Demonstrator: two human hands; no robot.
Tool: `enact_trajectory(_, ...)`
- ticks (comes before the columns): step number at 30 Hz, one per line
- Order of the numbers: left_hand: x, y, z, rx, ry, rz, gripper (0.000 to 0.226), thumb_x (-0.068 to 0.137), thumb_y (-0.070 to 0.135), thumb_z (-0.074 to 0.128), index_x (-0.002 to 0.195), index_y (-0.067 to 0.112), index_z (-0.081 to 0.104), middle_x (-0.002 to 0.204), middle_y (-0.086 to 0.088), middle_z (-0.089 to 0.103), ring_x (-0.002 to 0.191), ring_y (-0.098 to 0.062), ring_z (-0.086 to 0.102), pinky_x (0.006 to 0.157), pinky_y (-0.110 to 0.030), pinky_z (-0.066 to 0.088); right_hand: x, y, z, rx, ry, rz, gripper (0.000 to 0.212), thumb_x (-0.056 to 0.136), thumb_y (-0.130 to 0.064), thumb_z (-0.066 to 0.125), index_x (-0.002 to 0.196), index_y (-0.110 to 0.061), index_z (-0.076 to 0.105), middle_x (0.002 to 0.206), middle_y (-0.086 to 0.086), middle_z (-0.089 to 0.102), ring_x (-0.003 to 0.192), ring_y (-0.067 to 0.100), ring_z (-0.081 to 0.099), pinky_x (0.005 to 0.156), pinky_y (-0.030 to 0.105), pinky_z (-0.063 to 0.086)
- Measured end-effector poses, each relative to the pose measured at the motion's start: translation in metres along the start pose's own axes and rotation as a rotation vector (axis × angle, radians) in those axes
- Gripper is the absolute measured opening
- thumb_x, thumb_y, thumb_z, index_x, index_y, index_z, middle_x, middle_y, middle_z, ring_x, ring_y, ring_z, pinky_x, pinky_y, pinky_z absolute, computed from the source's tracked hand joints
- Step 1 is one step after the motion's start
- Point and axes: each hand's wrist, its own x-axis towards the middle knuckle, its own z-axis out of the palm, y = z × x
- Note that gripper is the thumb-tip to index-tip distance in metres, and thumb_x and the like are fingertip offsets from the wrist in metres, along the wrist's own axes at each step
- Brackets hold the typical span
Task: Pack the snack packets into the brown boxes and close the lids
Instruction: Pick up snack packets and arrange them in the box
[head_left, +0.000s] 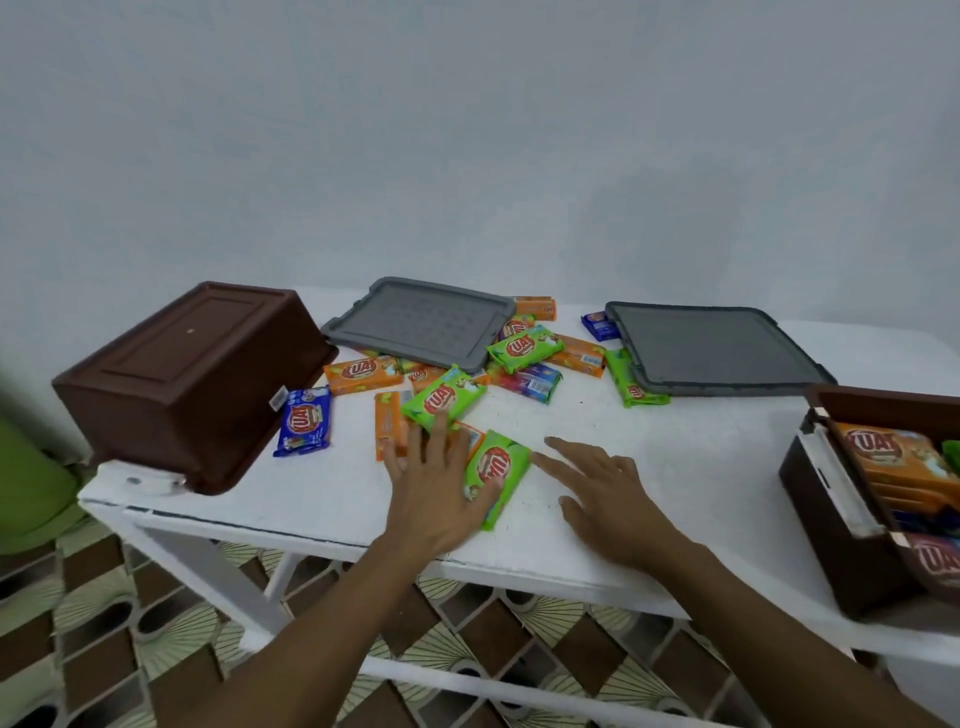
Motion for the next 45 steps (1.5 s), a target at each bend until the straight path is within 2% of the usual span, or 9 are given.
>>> enact_trajectory(4, -0.002, 0.016, 0.001, -0.032, 0.015, 0.117, 0.07, 0.089, 0.063, 0.01, 0.149, 0.03, 0.026, 0.163, 0.006, -0.004, 0.147, -0.028, 0.004, 0.113, -0.059, -0.009, -0.014, 0.01, -0.005, 0.007, -0.001, -0.066, 0.058, 0.087, -0.04, 0.031, 0.145, -0.045, 0.032, 0.158, -0.021, 0.01, 0.147, 0.008, 0.012, 0.112, 0.041, 0.018)
enact_trajectory(8, 0.005, 0.004, -0.003, -0.174, -0.011, 0.327, 0.07, 0.086, 0.052, 0.018, 0.148, 0.025, 0.034, 0.162, 0.009, 0.005, 0.144, -0.023, 0.011, 0.117, -0.052, -0.003, -0.032, 0.031, -0.02, -0.007, 0.142, -0.028, 0.042, 0.085, -0.053, 0.051, 0.124, -0.039, 0.055, 0.155, -0.017, 0.029, 0.144, 0.008, 0.025, 0.107, 0.047, 0.031)
enact_trajectory(14, 0.005, -0.003, 0.005, -0.239, 0.081, 0.498, 0.062, 0.086, 0.044, 0.048, 0.14, 0.013, 0.048, 0.15, 0.002, 0.04, 0.135, -0.019, 0.027, 0.113, -0.044, 0.028, -0.051, 0.046, -0.019, 0.105, 0.209, 0.139, 0.079, 0.079, -0.062, 0.062, 0.146, -0.027, 0.037, 0.145, -0.012, 0.043, 0.135, 0.005, 0.037, 0.109, 0.036, 0.035)
enact_trajectory(18, 0.007, -0.004, -0.003, -0.303, 0.051, 0.574, 0.051, 0.095, 0.033, 0.051, 0.142, 0.015, 0.048, 0.149, 0.003, 0.042, 0.135, -0.014, 0.036, 0.112, -0.031, 0.029, -0.048, 0.043, -0.017, 0.146, 0.201, 0.174, 0.074, 0.078, -0.066, 0.059, 0.14, -0.03, 0.04, 0.136, -0.016, 0.05, 0.119, 0.001, 0.048, 0.105, 0.032, 0.036)
enact_trajectory(25, 0.037, 0.006, -0.03, -0.736, -0.063, 0.207, 0.031, 0.103, 0.016, 0.039, 0.127, 0.018, 0.059, 0.113, -0.006, 0.067, 0.093, -0.011, 0.065, 0.06, -0.01, 0.046, -0.049, 0.039, -0.019, 0.068, 0.177, 0.125, 0.062, 0.083, -0.063, 0.05, 0.141, -0.042, 0.039, 0.146, -0.011, 0.039, 0.128, 0.009, 0.039, 0.105, 0.033, 0.03)
enact_trajectory(31, 0.043, 0.015, -0.03, -0.504, -0.024, 0.188, 0.031, 0.1, 0.025, 0.048, 0.129, 0.02, 0.059, 0.126, -0.005, 0.063, 0.107, -0.016, 0.06, 0.078, -0.027, 0.054, -0.045, 0.033, -0.02, 0.025, 0.142, 0.196, 0.068, 0.078, -0.079, 0.04, 0.136, -0.043, 0.044, 0.147, -0.011, 0.036, 0.131, 0.01, 0.035, 0.107, 0.036, 0.025)
enact_trajectory(34, 0.042, 0.016, -0.031, -0.236, -0.039, 0.343, 0.06, 0.087, 0.047, 0.063, 0.139, 0.02, 0.047, 0.133, 0.001, 0.051, 0.116, -0.016, 0.048, 0.091, -0.033, 0.046, -0.043, 0.022, -0.018, -0.058, 0.152, 0.245, 0.059, 0.08, -0.073, 0.04, 0.133, -0.047, 0.044, 0.15, -0.01, 0.03, 0.135, 0.016, 0.027, 0.103, 0.043, 0.027)
enact_trajectory(40, 0.045, 0.023, -0.03, -0.054, -0.069, 0.421, 0.076, 0.079, 0.055, 0.065, 0.141, 0.02, 0.041, 0.129, 0.003, 0.041, 0.113, -0.017, 0.041, 0.089, -0.037, 0.045, -0.042, -0.007, -0.014, -0.092, 0.142, 0.27, 0.05, 0.087, -0.051, 0.032, 0.135, -0.046, 0.045, 0.115, 0.002, 0.04, 0.102, 0.021, 0.046, 0.077, 0.036, 0.043)
enact_trajectory(45, 0.042, 0.028, -0.032, 0.062, -0.12, 0.377, 0.081, 0.075, 0.059, 0.06, 0.142, 0.021, 0.036, 0.136, -0.001, 0.035, 0.117, -0.021, 0.038, 0.094, -0.04, 0.041, -0.031, -0.01, -0.027, 0.046, 0.134, 0.363, 0.042, 0.084, -0.062, 0.051, 0.11, -0.029, 0.055, 0.134, 0.003, 0.037, 0.111, 0.027, 0.043, 0.088, 0.039, 0.045)
